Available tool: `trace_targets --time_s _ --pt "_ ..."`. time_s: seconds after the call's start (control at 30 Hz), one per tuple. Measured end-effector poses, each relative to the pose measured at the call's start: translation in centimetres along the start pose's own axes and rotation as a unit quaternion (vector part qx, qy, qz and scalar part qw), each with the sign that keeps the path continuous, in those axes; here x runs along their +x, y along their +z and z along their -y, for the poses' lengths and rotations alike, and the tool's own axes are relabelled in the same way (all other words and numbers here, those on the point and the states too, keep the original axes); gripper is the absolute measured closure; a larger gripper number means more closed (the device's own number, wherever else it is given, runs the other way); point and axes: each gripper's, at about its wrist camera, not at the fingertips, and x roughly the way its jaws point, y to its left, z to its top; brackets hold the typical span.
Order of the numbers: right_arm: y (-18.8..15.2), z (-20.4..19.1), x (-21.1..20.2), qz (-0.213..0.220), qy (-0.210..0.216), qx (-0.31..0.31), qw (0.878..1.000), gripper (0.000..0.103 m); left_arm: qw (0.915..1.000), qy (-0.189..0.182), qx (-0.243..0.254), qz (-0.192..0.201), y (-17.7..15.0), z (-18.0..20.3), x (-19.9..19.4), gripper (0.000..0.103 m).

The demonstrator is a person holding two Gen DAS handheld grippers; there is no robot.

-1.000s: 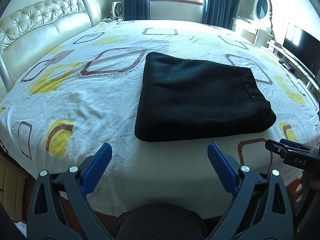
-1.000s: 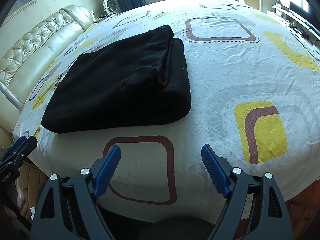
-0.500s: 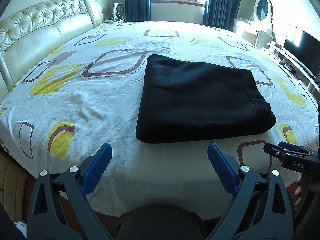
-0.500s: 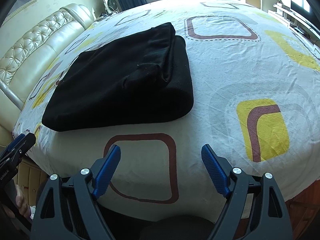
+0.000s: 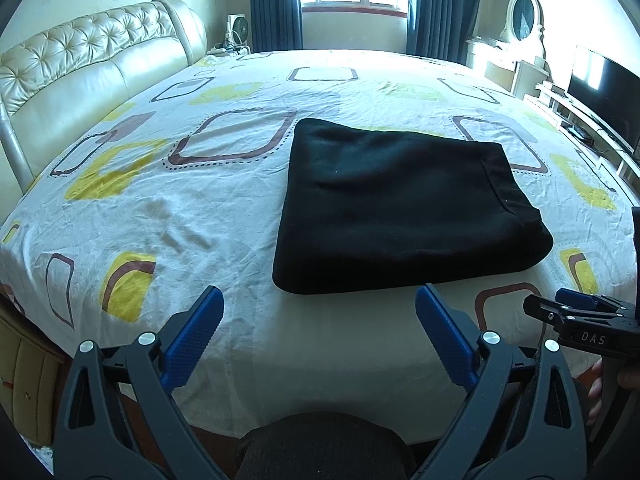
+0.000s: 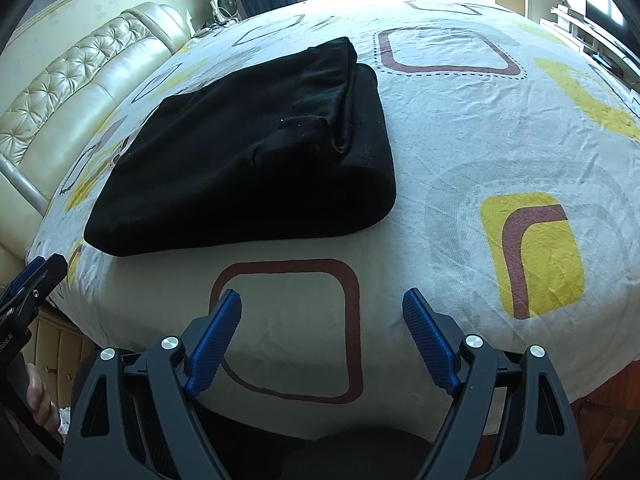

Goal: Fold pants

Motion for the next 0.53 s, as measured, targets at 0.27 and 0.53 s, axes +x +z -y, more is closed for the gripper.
trace_targets --time_s 0.27,0.53 --pt "0.1 0.3 -0.3 -0.001 0.010 0.006 1.000 0.021 0.9980 -0.061 -0.001 0.019 0.8 0.0 -1.6 0.002" --pt "6.1 1.2 -3.5 0.051 0.053 0.029 0.997 0.021 0.9990 0.012 -0.023 0.036 7.2 -6.9 3.1 0.002"
